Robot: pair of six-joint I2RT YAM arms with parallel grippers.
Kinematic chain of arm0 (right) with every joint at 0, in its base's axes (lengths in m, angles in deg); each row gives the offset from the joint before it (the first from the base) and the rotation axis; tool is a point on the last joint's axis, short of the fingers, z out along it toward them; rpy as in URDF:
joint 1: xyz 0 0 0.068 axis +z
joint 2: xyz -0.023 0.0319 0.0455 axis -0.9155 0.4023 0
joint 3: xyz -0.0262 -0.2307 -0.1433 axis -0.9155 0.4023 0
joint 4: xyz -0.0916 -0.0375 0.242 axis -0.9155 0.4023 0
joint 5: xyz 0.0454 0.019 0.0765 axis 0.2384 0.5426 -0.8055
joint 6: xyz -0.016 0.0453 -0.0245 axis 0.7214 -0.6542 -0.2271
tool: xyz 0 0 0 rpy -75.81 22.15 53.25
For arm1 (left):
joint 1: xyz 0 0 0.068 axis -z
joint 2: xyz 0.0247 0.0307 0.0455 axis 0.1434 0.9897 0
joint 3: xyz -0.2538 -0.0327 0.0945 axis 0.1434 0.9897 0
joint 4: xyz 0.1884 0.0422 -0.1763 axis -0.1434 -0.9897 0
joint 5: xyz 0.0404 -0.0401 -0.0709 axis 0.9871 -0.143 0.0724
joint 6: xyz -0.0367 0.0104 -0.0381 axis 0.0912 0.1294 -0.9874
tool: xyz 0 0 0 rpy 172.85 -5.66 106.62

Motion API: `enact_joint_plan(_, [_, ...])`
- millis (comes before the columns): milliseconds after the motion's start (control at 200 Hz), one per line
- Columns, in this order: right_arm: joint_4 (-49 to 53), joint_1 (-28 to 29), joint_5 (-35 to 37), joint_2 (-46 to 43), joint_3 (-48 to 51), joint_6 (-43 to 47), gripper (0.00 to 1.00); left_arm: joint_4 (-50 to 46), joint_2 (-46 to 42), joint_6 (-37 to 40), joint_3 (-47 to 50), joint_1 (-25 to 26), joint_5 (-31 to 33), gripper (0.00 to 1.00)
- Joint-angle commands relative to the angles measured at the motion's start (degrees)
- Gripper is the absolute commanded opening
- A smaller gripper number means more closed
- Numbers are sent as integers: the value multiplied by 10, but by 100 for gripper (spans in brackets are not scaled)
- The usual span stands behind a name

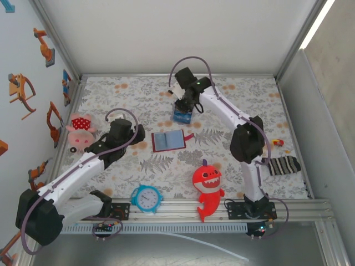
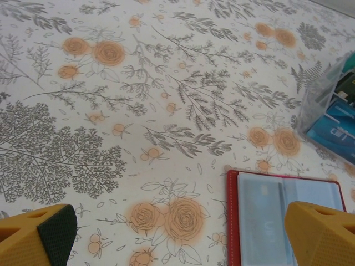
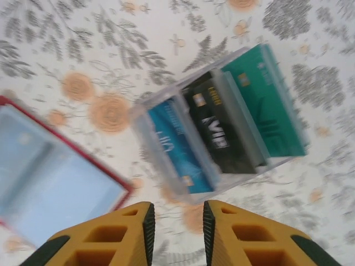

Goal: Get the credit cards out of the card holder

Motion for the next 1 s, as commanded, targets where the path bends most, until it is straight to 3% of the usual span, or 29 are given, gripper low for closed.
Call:
enact_joint_plan(0, [-55, 32, -11, -34, 58, -90, 32, -14, -18, -35, 14, -7, 42, 97])
enact_joint_plan(275, [-109, 97, -4, -45, 149, -176, 36, -55, -53, -82, 51, -16, 94, 97])
enact_joint_plan(771, [-115, 169, 4, 32, 141, -239, 40, -105, -158, -167, 129, -30, 155, 97])
enact_joint_plan(816, [-114, 170, 3, 36, 142, -242, 53, -109, -163, -168, 131, -30, 155, 97])
enact_joint_plan(841, [-114, 170, 2, 38, 142, -243, 66, -110, -165, -168, 132, -31, 155, 97])
enact_joint_plan(997, [-119, 171, -8, 52, 142, -246, 65, -116, -170, -167, 133, -32, 155, 97])
